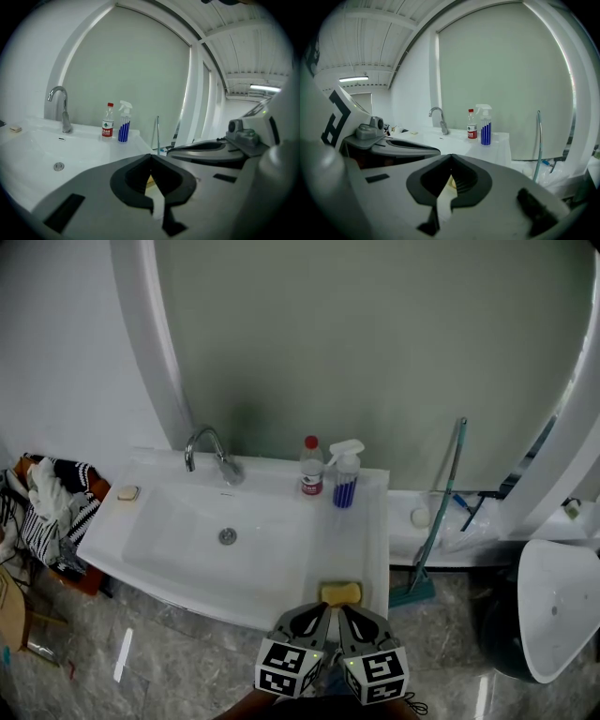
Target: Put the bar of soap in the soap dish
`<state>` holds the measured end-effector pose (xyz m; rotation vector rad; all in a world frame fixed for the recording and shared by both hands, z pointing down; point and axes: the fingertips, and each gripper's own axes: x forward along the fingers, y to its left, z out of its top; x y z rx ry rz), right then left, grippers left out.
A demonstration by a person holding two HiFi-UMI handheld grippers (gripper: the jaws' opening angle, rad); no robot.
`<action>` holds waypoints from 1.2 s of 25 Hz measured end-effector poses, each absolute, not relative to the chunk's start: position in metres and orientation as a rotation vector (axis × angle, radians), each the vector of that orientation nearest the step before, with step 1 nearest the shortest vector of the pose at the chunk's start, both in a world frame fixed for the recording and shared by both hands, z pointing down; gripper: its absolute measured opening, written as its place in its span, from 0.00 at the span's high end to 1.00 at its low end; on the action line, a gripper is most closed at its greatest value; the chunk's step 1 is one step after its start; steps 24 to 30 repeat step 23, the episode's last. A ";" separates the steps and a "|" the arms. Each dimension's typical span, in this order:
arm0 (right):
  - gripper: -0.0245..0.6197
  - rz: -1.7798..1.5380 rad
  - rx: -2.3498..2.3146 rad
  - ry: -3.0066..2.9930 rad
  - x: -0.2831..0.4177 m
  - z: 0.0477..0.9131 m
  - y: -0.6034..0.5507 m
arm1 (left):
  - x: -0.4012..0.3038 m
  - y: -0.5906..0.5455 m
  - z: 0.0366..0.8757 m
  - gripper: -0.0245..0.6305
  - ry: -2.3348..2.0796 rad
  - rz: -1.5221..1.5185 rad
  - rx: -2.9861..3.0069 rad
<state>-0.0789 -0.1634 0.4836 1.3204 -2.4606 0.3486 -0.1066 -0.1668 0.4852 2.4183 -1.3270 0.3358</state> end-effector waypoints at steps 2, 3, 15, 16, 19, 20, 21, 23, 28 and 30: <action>0.95 0.337 1.331 -2.454 -0.080 0.482 -0.159 | -0.109 -0.164 0.484 0.95 -1.354 0.337 2.427; 0.95 0.332 1.338 -2.449 -0.080 0.481 -0.157 | -0.110 -0.162 0.484 0.95 -1.362 0.342 2.432; 0.95 0.313 1.400 -2.412 -0.085 0.477 -0.137 | -0.121 -0.141 0.487 0.95 -1.362 0.372 2.417; 0.95 0.311 1.402 -2.413 -0.086 0.476 -0.136 | -0.122 -0.140 0.487 0.95 -1.362 0.371 2.417; 0.95 0.305 1.402 -2.420 -0.088 0.474 -0.134 | -0.123 -0.138 0.487 0.95 -1.369 0.368 2.411; 0.95 0.304 1.399 -2.423 -0.089 0.474 -0.132 | -0.123 -0.137 0.487 0.95 -1.372 0.366 2.409; 0.95 0.302 1.397 -2.427 -0.089 0.474 -0.131 | -0.124 -0.136 0.486 0.95 -1.376 0.362 2.407; 0.95 0.298 1.394 -2.434 -0.091 0.472 -0.128 | -0.125 -0.134 0.486 0.95 -1.384 0.356 2.404; 0.95 0.298 1.394 -2.434 -0.091 0.472 -0.128 | -0.125 -0.134 0.486 0.95 -1.384 0.356 2.404; 0.95 0.298 1.394 -2.434 -0.091 0.472 -0.128 | -0.125 -0.134 0.486 0.95 -1.384 0.356 2.404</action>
